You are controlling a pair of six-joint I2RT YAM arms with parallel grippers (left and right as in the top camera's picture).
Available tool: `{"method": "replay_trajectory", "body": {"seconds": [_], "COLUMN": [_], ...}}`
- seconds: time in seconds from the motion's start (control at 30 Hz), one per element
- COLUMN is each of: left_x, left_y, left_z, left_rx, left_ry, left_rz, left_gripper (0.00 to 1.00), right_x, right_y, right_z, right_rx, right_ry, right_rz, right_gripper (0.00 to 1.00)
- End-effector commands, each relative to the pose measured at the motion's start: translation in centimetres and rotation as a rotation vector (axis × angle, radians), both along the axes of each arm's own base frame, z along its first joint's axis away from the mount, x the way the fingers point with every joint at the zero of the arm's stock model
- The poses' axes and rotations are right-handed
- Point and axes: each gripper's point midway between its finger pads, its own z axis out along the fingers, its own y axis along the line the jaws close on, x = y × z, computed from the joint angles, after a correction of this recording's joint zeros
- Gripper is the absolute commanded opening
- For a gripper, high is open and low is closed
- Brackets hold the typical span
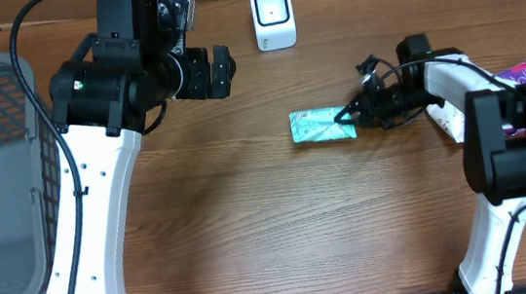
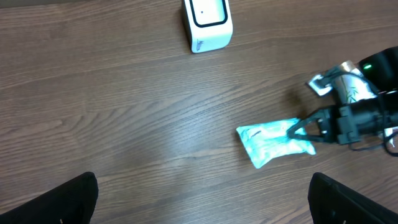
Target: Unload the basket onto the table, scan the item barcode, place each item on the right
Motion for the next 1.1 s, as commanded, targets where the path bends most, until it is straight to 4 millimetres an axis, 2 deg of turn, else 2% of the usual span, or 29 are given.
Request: {"method": "replay_trajectory", "body": {"seconds": [0.0, 0.27, 0.47, 0.6, 0.8, 0.9, 1.0, 1.07], "left_x": [0.2, 0.2, 0.2, 0.2, 0.2, 0.2, 0.2, 0.2], "left_y": [-0.2, -0.2, -0.2, -0.2, -0.2, -0.2, -0.2, -0.2], "left_z": [-0.2, -0.2, -0.2, -0.2, -0.2, -0.2, -0.2, -0.2], "left_rx": [0.001, 0.002, 0.001, 0.002, 0.001, 0.001, 0.001, 0.002], "left_ry": [0.003, 0.003, 0.003, 0.003, 0.003, 0.003, 0.003, 0.003], "left_rz": [-0.013, -0.013, -0.014, -0.013, -0.014, -0.014, -0.014, -0.013], "left_gripper": [1.0, 1.0, 0.99, 1.0, 1.0, 1.0, 0.99, 1.0], "right_x": [1.1, 1.2, 0.4, 0.4, 0.7, 3.3, 6.7, 8.4], "right_y": [1.0, -1.2, -1.5, -1.8, -1.6, -1.6, -2.7, -3.9], "right_z": [8.2, 15.5, 21.0, 23.3, 24.5, 25.8, 27.8, 29.2], "right_rx": [0.079, -0.154, -0.163, -0.184, -0.193, -0.244, -0.411, -0.568], "right_ry": [-0.199, -0.508, -0.686, -0.779, -0.835, -0.863, -0.987, -1.075], "right_rz": [0.019, -0.021, -0.044, -0.065, -0.075, -0.219, -0.422, -0.569], "right_gripper": [0.04, 0.04, 0.04, 0.04, 0.04, 0.04, 0.04, 0.04]}}
